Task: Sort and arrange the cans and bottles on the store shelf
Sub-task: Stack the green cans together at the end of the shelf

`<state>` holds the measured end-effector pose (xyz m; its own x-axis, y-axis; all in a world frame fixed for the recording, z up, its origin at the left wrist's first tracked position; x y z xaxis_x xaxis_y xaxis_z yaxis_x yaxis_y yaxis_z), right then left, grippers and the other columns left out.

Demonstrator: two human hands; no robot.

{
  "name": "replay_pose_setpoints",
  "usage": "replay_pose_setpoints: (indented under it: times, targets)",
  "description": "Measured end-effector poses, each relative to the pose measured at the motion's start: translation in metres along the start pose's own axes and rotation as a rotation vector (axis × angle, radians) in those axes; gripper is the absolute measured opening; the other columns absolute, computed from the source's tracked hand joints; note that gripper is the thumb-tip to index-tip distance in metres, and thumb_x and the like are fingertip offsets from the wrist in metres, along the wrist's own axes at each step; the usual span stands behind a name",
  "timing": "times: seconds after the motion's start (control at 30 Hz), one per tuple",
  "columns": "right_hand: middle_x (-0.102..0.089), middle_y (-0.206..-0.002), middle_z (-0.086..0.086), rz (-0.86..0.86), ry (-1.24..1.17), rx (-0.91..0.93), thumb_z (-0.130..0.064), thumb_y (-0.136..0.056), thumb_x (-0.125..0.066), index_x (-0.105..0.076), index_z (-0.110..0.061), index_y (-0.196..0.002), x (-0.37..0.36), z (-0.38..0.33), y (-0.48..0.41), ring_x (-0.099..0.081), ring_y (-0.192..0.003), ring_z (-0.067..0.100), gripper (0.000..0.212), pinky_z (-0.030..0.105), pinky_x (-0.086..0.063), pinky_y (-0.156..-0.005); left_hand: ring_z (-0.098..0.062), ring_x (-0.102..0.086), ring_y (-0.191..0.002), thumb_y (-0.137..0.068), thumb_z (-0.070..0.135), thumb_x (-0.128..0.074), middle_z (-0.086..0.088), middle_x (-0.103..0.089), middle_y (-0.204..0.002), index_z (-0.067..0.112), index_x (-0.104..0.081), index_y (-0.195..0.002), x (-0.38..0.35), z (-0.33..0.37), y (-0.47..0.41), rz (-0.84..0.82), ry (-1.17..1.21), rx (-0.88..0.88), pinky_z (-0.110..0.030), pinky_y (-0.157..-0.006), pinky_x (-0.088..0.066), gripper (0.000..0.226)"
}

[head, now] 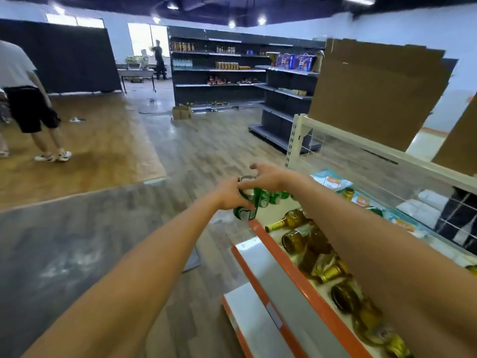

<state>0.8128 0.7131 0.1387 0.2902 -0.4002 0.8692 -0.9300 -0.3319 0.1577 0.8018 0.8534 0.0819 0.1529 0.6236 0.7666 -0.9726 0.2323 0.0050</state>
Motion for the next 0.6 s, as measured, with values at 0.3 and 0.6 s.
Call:
replay_pose_setpoints:
  times: [0.3, 0.6]
  targets:
    - [-0.049, -0.143, 0.019, 0.156, -0.17, -0.235, -0.046, -0.104, -0.039, -0.046, -0.002, -0.14, 0.05, 0.091, -0.135, -0.05, -0.125, 0.036, 0.058, 0.042, -0.043, -0.1, -0.017, -0.064, -0.091, -0.063, 0.019, -0.089, 0.004, -0.065, -0.092, 0.017, -0.061, -0.104, -0.021, -0.028, -0.167, 0.053, 0.123, 0.059, -0.032, -0.079, -0.052, 0.05]
    - [-0.058, -0.113, 0.016, 0.036, 0.042, -0.383, -0.04, -0.094, -0.059, -0.06, -0.003, -0.111, 0.03, 0.16, -0.205, -0.056, -0.091, 0.028, 0.041, 0.03, -0.043, -0.07, -0.015, -0.064, -0.077, -0.037, 0.04, -0.077, 0.001, -0.066, -0.087, 0.018, -0.059, -0.104, -0.082, -0.105, -0.267, -0.052, 0.05, 0.163, -0.035, -0.066, -0.059, 0.073]
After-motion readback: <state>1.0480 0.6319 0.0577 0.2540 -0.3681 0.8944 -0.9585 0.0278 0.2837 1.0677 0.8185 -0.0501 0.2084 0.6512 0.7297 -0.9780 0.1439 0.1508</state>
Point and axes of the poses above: each hand's wrist, its own y-axis away from the middle knuckle, its own x-axis out of the back of the hand, z = x × y, the point moved 1 cm from there along -y, towards the middle knuckle
